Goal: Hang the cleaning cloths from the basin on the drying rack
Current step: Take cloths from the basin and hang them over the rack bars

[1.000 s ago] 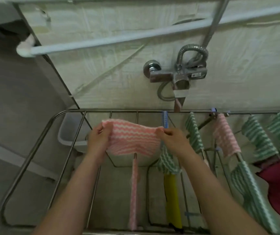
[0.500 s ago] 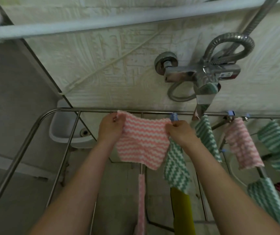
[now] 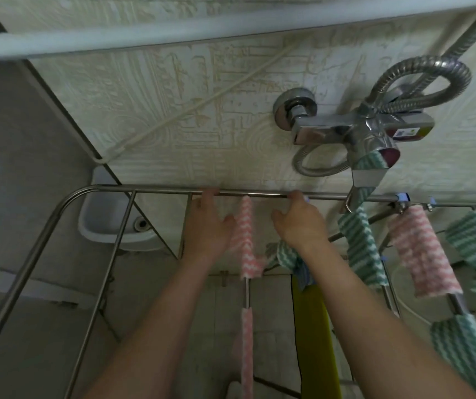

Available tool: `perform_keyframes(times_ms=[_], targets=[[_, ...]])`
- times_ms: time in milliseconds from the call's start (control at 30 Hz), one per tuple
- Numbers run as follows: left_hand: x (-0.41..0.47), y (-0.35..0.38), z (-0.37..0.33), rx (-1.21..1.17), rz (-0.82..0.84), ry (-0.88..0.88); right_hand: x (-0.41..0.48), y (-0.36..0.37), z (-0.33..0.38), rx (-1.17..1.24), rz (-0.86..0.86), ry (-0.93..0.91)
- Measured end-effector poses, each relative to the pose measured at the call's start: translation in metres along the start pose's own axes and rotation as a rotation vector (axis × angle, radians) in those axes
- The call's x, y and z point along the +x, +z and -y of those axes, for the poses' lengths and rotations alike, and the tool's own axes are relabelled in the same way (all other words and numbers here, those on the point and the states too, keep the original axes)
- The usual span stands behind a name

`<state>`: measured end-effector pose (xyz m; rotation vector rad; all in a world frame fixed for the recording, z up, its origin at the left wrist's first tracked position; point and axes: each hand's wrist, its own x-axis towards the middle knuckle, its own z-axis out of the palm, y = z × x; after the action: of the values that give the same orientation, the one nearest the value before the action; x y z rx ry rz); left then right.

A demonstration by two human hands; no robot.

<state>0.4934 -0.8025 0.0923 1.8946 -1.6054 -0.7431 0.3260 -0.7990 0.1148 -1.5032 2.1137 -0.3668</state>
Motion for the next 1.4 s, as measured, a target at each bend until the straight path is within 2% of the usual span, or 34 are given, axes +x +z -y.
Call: perform_keyframes(times_ms=[67,167,300,433,533,700,867,1067,1233,1333,1400], targets=[[-0.024,0.001,-0.003,0.018,0.136,0.038,-0.005,0.006,0.001,0.003,0.052,-0.029],[-0.059,0.007,-0.002,0.008,0.34,0.059,-0.009,0.016,0.002,0.13,0.22,-0.03],[-0.076,0.008,-0.002,-0.079,0.323,0.039,-0.009,0.026,0.007,0.161,0.266,-0.01],[-0.081,0.009,-0.006,0.027,0.288,0.071,-0.006,0.032,0.012,0.141,0.165,-0.014],[-0.085,0.007,-0.007,0.146,0.265,0.165,-0.006,0.035,0.013,0.097,0.1,-0.031],[-0.085,0.0,-0.008,0.07,0.231,0.209,-0.007,0.037,0.014,0.053,0.092,-0.026],[-0.088,0.006,-0.004,-0.025,0.343,0.162,-0.003,0.036,0.009,0.069,0.215,-0.022],[-0.084,0.012,-0.001,-0.06,0.352,0.047,-0.008,0.035,0.01,0.089,0.239,-0.07],[-0.085,0.003,-0.007,-0.049,0.331,0.056,-0.024,0.009,0.012,0.148,0.29,-0.111],[-0.085,-0.005,-0.008,-0.221,0.224,0.051,-0.042,-0.025,0.013,0.238,0.417,-0.146],[-0.085,-0.014,-0.014,-0.417,0.287,0.013,-0.054,-0.046,0.016,0.343,0.521,-0.16]])
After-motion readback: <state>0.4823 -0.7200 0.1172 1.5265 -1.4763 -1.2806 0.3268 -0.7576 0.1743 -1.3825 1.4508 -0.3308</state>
